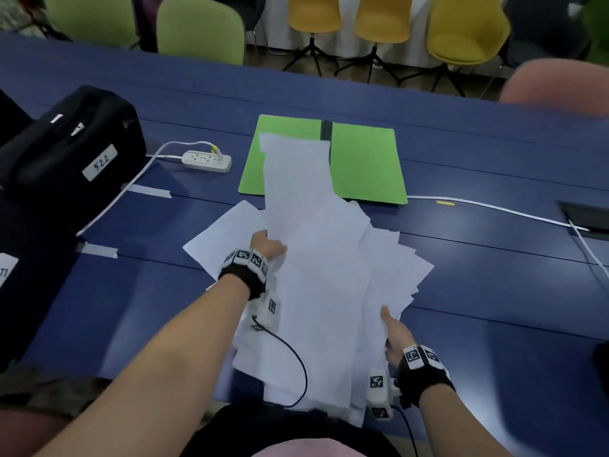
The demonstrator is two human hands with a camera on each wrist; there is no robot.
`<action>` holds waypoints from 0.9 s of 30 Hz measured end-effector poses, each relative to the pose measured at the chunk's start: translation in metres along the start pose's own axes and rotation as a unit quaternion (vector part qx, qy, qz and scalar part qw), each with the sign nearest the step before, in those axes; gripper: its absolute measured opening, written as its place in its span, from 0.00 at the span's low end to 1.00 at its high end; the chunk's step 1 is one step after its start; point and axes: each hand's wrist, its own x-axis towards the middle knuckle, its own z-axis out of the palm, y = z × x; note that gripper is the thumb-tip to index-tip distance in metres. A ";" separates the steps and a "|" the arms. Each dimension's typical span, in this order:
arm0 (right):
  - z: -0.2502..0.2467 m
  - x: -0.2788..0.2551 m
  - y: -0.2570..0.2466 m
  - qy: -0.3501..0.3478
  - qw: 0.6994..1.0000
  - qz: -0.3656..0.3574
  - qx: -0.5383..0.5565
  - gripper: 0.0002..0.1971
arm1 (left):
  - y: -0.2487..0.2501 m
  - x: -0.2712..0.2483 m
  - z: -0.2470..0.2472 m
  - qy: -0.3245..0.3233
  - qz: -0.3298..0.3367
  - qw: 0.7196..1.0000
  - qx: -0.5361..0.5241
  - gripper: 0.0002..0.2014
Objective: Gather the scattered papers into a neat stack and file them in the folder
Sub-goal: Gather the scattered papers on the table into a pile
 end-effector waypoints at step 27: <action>0.029 -0.054 -0.025 0.049 0.992 -0.065 -0.095 0.35 | -0.058 -0.016 0.054 -0.202 -0.057 0.962 0.175 0.22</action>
